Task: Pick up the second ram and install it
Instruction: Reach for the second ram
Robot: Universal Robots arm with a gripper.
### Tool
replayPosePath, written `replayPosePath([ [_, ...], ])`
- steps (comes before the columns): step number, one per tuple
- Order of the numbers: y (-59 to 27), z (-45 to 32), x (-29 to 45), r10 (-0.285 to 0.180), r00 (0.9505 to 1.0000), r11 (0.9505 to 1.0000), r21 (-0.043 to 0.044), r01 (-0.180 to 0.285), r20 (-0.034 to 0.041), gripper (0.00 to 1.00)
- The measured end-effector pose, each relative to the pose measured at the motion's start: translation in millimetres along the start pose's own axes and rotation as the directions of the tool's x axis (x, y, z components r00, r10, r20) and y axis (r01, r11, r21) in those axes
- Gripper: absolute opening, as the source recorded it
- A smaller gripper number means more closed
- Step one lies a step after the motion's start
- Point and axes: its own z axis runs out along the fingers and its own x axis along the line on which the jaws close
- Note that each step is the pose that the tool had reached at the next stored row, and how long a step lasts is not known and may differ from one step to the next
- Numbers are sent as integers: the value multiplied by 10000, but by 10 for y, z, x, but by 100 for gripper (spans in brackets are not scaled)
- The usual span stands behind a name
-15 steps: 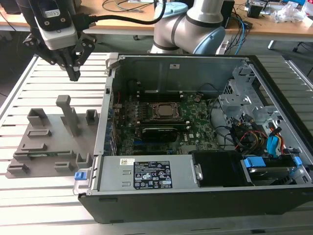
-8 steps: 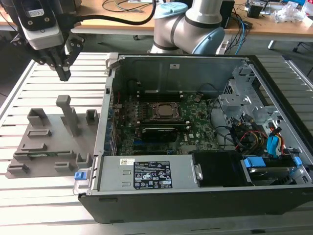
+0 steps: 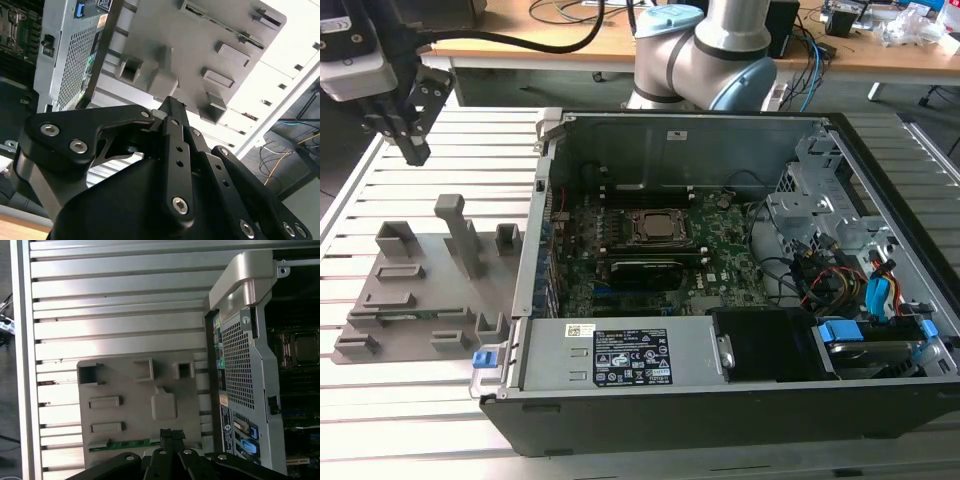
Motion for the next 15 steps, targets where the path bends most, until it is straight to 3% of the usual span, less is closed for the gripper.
replayPosePath([
  [9, -21, -6, 285, 0, 10000, 10000, 0, 0, 0, 11],
  [12, -51, -8, 335, 0, 10000, 10000, 0, 0, 0, 11],
  [15, -145, -8, 347, 0, 10000, 10000, 0, 0, 0, 11],
])
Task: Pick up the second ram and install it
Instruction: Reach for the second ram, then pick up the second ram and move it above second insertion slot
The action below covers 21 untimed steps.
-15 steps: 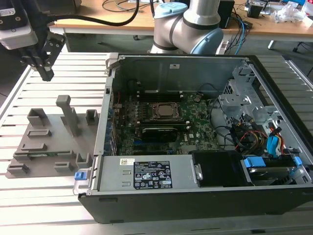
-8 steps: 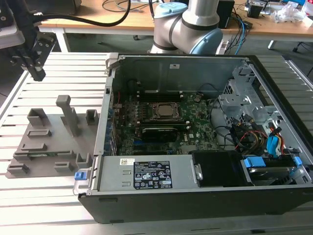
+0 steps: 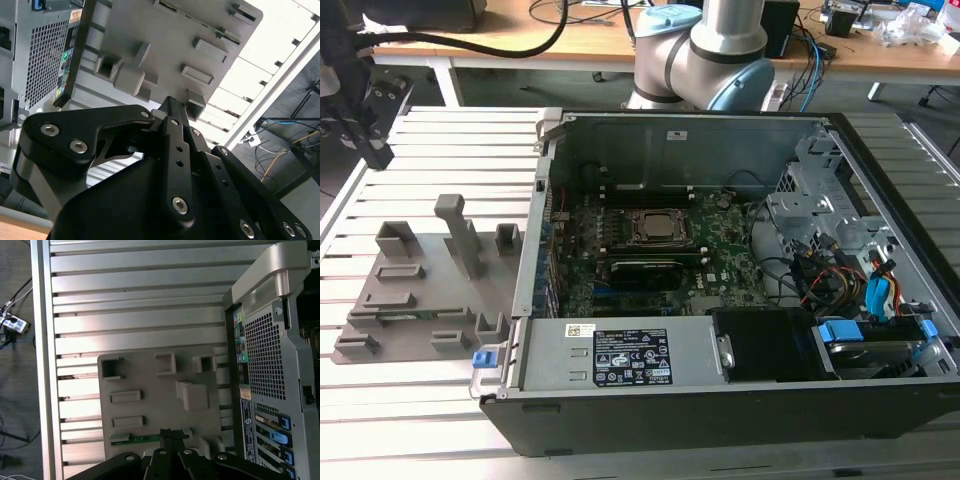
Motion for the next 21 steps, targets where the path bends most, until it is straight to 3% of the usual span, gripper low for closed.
replayPosePath([
  [5, -155, 4, -8, -1, 10000, 10000, 2, 1, 0, 11],
  [20, -163, 4, -9, 0, 10000, 10000, 2, 0, 1, 11],
  [21, -163, 4, -8, -380, 9993, 9993, -7, 380, -18, 11],
])
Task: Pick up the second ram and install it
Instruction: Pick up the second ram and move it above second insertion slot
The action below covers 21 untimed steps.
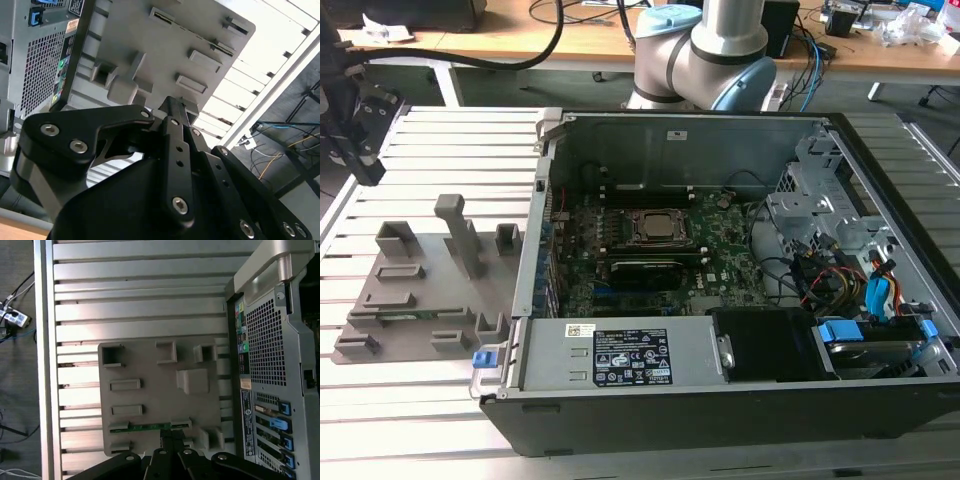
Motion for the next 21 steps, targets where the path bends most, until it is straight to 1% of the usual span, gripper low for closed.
replayPosePath([
  [1, 0, 0, 0, -454, 9990, 9990, -12, 454, -20, 11],
  [2, 0, 1, 0, -823, 9966, 9966, -23, 823, -35, 11],
  [3, 0, 1, 0, -1196, 9928, 9928, -33, 1195, -50, 11],
  [4, 0, 1, 0, -1594, 9872, 9872, -33, 1594, -68, 11],
  [5, 0, 1, -1, -1894, 9819, 9819, 0, 1894, -87, 11],
  [6, 0, 1, 0, -2232, 9747, 9747, 92, 2233, -118, 11],
  [7, -1, 2, 0, -2521, 9676, 9675, 164, 2523, -146, 11],
  [8, 0, 0, 0, -2689, 9630, 9629, 202, 2692, -164, 11],
  [9, 0, 1, 0, -2776, 9606, 9604, 221, 2779, -171, 11],
  [10, 0, 1, 0, -2824, 9591, 9589, 233, 2827, -177, 11],
  [11, 0, 0, 0, -2914, 9564, 9562, 250, 2918, -187, 11],
  [14, 0, 1, 0, -3106, 9503, 9500, 278, 3111, -203, 11],
  [15, 0, 1, 0, -3206, 9470, 9466, 286, 3211, -210, 11],
  [16, 0, 1, 0, -3357, 9417, 9413, 290, 3363, -219, 11],
  [17, 0, 1, 0, -3544, 9348, 9344, 297, 3550, -230, 11],
  [18, 0, 1, 0, -3626, 9317, 9313, 297, 3632, -234, 11],
  [21, 0, 1, 0, -3990, 9166, 9162, 298, 3996, -253, 11],
])
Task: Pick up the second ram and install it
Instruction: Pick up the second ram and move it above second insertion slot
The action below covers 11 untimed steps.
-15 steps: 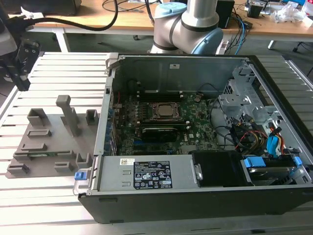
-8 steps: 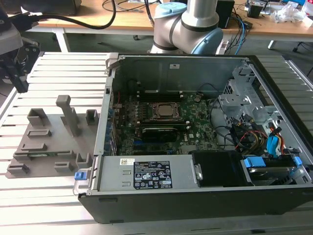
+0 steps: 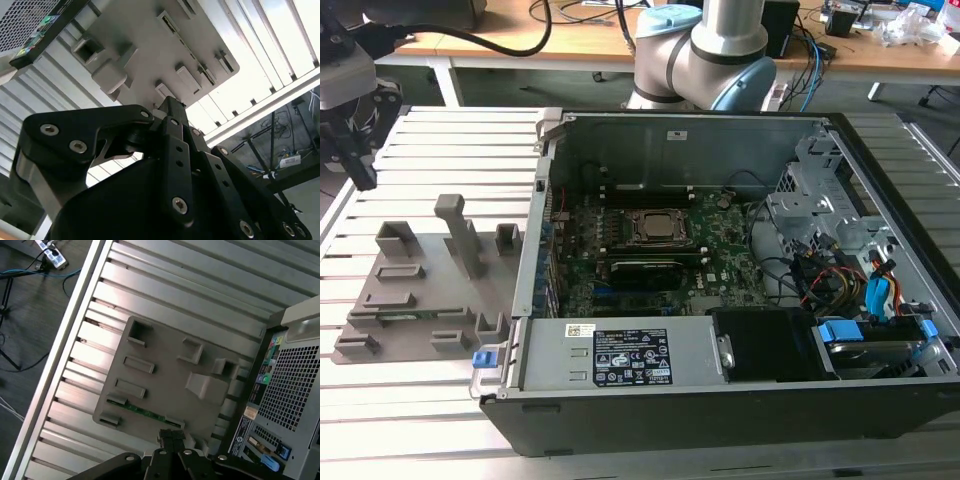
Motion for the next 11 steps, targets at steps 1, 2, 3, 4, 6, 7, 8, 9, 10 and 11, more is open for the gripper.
replayPosePath([
  [1, 0, 0, 0, -148, 9999, 9999, -1, 148, 0, 11],
  [2, 0, 0, 0, -349, 9994, 9994, -5, 349, -1, 11],
  [3, 1, 0, 0, -493, 9988, 9988, -7, 493, -1, 11],
  [4, 0, 0, 0, -739, 9973, 9973, -10, 739, -1, 11],
  [6, 0, 0, 0, -1102, 9939, 9939, -16, 1102, 0, 11],
  [7, 0, 0, 0, -1250, 9922, 9922, -19, 1250, 0, 11],
  [8, 0, 0, 0, -1433, 9897, 9897, -22, 1433, -1, 11],
  [9, 0, 0, 0, -1710, 9853, 9853, -26, 1710, 0, 11],
  [10, 0, 0, 0, -1951, 9808, 9808, -29, 1951, 0, 11],
  [11, 0, 0, 0, -2167, 9762, 9762, -28, 2167, -4, 11],
])
